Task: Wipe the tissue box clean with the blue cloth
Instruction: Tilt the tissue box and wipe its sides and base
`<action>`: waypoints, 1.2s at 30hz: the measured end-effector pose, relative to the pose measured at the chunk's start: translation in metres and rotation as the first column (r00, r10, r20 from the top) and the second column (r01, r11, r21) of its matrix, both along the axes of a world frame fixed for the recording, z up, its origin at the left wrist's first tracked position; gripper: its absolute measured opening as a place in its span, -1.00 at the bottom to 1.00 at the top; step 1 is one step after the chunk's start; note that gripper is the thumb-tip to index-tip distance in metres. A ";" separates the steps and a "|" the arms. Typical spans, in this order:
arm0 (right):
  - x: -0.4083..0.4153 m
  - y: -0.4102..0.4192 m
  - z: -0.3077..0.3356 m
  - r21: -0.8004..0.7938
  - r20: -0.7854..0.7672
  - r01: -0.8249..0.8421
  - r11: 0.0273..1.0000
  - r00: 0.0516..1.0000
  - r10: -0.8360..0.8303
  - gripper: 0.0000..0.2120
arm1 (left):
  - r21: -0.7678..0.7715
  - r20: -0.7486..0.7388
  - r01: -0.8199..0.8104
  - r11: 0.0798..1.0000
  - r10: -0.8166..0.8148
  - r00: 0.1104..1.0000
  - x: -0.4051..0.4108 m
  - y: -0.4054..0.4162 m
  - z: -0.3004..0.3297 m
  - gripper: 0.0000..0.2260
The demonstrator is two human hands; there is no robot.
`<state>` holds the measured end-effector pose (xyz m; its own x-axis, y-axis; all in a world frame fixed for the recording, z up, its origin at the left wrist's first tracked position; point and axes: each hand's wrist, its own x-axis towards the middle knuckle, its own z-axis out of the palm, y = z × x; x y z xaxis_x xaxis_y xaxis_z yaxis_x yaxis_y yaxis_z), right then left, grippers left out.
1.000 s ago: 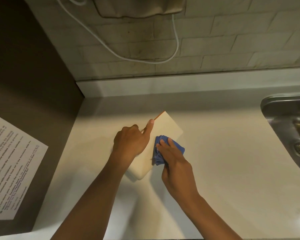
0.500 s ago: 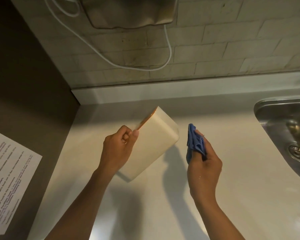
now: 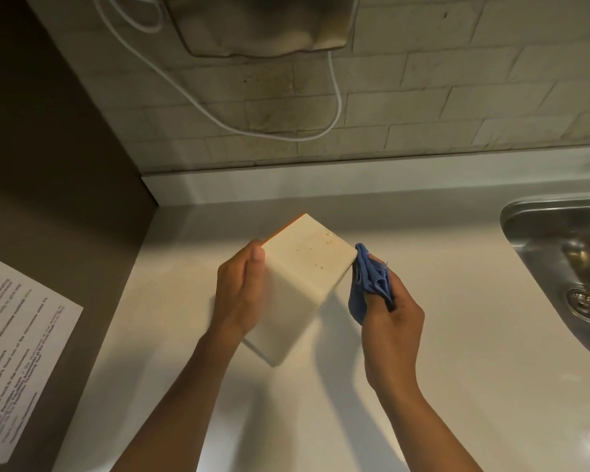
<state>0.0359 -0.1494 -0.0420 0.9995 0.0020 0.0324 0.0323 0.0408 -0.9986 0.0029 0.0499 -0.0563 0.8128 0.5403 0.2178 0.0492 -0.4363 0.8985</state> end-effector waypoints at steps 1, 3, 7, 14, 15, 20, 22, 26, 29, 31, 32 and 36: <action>0.000 0.000 0.000 0.001 0.001 -0.002 1.000 1.000 0.002 -0.48 | -0.039 -0.053 -0.023 0.999 0.021 0.998 0.002 -0.001 0.007 -0.48; -0.001 -0.002 0.001 0.007 0.001 -0.012 1.000 1.000 0.012 -0.48 | -0.160 -0.146 -0.073 0.985 0.049 0.988 0.006 -0.003 0.017 -0.37; -0.001 -0.006 0.005 0.018 0.016 -0.060 0.998 0.998 0.060 -0.50 | -0.342 -0.080 -0.169 0.924 0.150 0.985 0.005 -0.013 0.021 -0.35; 0.011 -0.014 0.004 0.160 -0.113 -0.001 0.987 0.993 0.019 -0.59 | -0.666 0.093 -0.118 0.736 0.240 0.966 -0.005 -0.012 0.016 -0.32; 0.012 -0.013 0.003 0.169 -0.151 -0.016 0.985 0.988 0.042 -0.58 | -0.697 0.092 -0.098 0.710 0.224 0.970 -0.006 -0.010 0.016 -0.28; 0.014 0.004 0.013 0.172 -0.176 -0.155 0.973 0.967 0.185 -0.58 | -0.706 0.108 -0.070 0.705 0.205 0.973 -0.008 -0.010 0.013 -0.22; 0.007 0.013 0.017 0.174 -0.164 -0.184 0.967 0.963 0.212 -0.57 | -0.701 0.107 -0.081 0.708 0.216 0.970 -0.006 -0.009 0.012 -0.24; -0.007 0.023 0.022 0.169 -0.148 -0.087 0.982 0.983 0.113 -0.59 | -0.633 0.100 -0.138 0.761 0.258 0.961 -0.001 -0.008 0.008 -0.45; -0.014 0.024 0.028 0.189 -0.099 -0.042 0.981 0.993 0.061 -0.58 | -0.585 0.120 -0.171 0.793 0.294 0.948 0.003 -0.009 0.006 -0.48; -0.019 0.025 0.033 0.186 -0.057 -0.029 0.982 0.998 0.040 -0.59 | -0.581 0.121 -0.188 0.792 0.313 0.942 0.005 -0.010 0.004 -0.49; -0.022 0.026 0.034 0.168 -0.041 -0.023 0.986 0.999 0.030 -0.60 | -0.578 0.124 -0.187 0.794 0.312 0.942 0.005 -0.010 0.004 -0.49; -0.039 0.025 0.030 0.030 0.026 0.032 0.999 0.999 -0.033 -0.56 | -0.533 0.141 -0.172 0.828 0.287 0.948 0.004 -0.010 0.003 -0.50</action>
